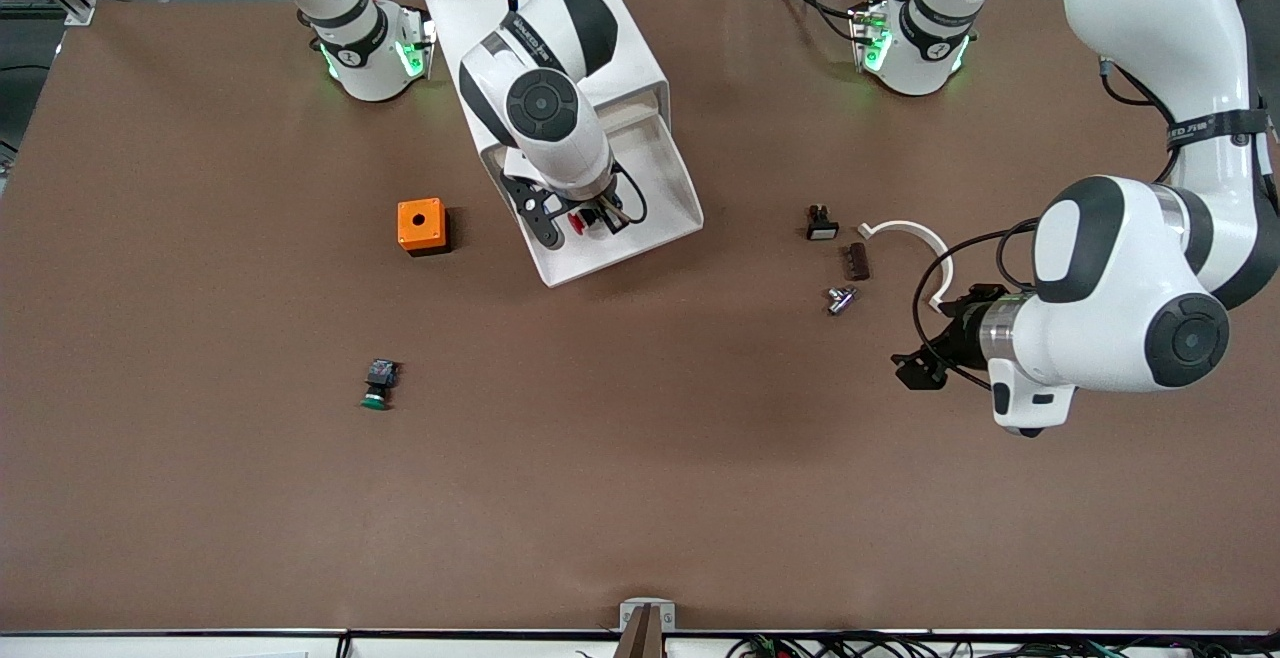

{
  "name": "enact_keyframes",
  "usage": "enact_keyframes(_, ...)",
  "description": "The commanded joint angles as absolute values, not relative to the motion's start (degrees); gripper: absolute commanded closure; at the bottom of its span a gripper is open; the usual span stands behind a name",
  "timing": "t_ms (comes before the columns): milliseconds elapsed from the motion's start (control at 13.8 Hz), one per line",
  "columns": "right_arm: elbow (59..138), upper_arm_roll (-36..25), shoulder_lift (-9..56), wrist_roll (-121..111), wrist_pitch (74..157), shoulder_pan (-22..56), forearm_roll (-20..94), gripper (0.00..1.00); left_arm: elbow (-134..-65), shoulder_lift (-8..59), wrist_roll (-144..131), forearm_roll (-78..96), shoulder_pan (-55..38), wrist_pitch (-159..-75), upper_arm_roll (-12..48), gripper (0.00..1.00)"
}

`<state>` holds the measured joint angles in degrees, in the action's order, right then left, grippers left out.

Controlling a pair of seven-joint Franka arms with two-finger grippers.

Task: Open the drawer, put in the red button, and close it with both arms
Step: 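Carry the red button over the open drawer with the right gripper, then open the right gripper to drop the red button into the drawer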

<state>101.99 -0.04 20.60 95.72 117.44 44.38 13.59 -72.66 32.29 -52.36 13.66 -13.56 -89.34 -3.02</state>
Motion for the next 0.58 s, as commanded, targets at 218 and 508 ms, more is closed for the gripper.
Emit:
enact_keyframes(218,102.13,-0.53,22.06,96.24,119.18,45.17,14.94,0.63,-82.33,27.43,-50.54,11.16,-13.01,-95.96,2.1,0.0)
enact_keyframes(508,102.04,-0.53,22.06,96.15,118.83,45.09,15.03,0.0,-89.2,24.96,-50.54,11.07,-13.1,-102.29,4.56,0.0)
